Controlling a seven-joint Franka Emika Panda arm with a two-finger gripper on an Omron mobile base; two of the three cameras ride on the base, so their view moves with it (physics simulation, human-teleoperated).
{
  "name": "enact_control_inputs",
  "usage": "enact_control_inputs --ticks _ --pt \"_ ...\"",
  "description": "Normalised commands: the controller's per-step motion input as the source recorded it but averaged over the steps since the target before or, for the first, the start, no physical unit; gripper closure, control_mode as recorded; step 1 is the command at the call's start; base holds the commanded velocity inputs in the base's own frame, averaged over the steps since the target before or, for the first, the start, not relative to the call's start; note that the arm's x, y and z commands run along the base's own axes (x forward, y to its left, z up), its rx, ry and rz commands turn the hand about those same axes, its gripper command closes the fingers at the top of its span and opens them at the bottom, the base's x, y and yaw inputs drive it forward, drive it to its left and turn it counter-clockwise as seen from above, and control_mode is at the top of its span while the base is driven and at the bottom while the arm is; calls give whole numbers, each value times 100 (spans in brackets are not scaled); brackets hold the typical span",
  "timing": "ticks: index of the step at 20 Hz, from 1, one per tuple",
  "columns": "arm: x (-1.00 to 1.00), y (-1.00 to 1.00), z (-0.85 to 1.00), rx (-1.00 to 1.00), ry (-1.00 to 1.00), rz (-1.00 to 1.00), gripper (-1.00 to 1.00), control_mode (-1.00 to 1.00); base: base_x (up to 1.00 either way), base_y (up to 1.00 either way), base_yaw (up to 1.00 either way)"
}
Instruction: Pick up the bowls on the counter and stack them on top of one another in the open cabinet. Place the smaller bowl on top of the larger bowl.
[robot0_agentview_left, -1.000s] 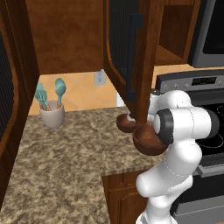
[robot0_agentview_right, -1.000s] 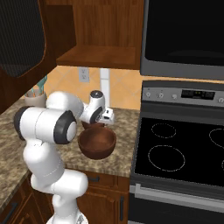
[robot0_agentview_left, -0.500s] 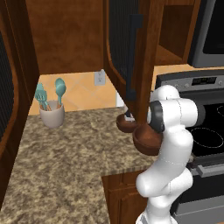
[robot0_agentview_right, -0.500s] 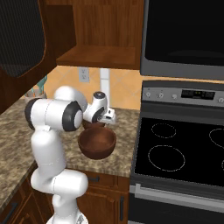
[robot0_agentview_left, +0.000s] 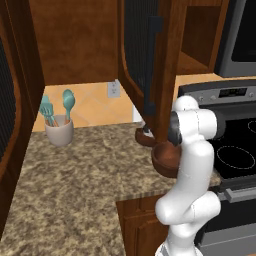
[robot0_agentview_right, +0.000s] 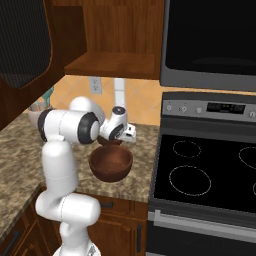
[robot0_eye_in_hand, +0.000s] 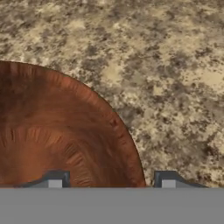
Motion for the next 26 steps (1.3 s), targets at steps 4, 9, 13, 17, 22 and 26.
enact_control_inputs --ticks 4,9,13,17,22,26 --pt "4 0 -3 0 -4 0 100 -100 0 0 0" --pt "0 0 0 0 0 0 100 -100 0 0 0" --pt "-1 -2 47 5 -13 0 100 -100 0 0 0" --pt "-19 -13 100 11 -31 0 100 -100 0 0 0" --pt "-61 -27 100 6 -16 -1 100 -100 0 0 0" --pt "-97 -38 100 0 0 0 100 -100 0 0 0"
